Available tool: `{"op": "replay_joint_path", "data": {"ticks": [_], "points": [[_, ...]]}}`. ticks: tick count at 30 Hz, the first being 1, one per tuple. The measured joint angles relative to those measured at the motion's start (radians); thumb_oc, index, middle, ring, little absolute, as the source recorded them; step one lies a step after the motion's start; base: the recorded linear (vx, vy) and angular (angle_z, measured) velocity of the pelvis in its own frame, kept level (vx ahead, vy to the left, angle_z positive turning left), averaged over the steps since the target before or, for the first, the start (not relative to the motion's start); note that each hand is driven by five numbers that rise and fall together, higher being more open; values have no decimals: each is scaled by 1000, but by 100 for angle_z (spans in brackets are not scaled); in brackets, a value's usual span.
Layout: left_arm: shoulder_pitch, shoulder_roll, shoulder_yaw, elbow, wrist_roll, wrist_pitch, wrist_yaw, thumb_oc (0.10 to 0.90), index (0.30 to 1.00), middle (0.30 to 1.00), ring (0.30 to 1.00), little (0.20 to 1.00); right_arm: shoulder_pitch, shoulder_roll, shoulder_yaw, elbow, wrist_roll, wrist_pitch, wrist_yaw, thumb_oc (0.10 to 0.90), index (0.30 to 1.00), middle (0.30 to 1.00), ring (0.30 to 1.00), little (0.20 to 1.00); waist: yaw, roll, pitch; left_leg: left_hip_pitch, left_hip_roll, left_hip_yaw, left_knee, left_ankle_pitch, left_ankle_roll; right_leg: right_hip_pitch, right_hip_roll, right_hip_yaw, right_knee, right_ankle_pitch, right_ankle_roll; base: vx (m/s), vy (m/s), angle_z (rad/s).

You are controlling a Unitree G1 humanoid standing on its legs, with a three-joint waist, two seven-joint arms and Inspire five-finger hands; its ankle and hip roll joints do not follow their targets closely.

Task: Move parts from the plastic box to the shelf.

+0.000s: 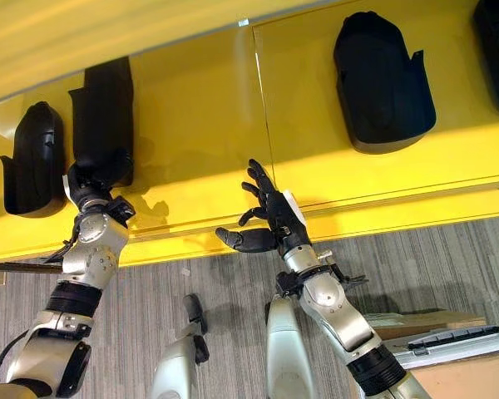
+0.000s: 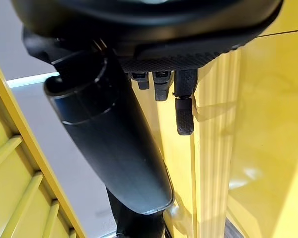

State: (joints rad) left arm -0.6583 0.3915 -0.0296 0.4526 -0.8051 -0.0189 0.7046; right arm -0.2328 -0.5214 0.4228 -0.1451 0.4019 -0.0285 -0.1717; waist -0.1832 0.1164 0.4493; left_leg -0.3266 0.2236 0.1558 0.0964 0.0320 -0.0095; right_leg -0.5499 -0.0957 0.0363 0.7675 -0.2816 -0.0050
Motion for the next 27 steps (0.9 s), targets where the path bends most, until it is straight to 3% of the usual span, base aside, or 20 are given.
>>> {"op": "replay_joint_path", "data": {"ticks": [6,18,27], "points": [[-29,25,29,98,-95,-70,-14,400,300,300,300,300,-14,-1,26,-2,0,13,1,900,1000,1000,1000,1000,-9,1,-1,5,4,0,-1,1,-2,-4,5,3,9,-4,-3,1,6,-3],[-28,26,30,105,-91,-68,-20,400,300,300,300,300,-11,-5,34,-5,1,12,-4,900,1000,1000,1000,1000,-8,0,-1,3,4,-1,0,2,-4,-3,7,0,9,-6,-2,-3,-21,1],[34,29,30,56,-6,-39,-68,400,300,300,300,300,-4,-5,30,-7,1,9,-14,900,1000,1000,1000,1000,-6,-1,0,1,2,-6,2,4,-7,-3,5,-1,7,-5,-2,0,0,0]]}}
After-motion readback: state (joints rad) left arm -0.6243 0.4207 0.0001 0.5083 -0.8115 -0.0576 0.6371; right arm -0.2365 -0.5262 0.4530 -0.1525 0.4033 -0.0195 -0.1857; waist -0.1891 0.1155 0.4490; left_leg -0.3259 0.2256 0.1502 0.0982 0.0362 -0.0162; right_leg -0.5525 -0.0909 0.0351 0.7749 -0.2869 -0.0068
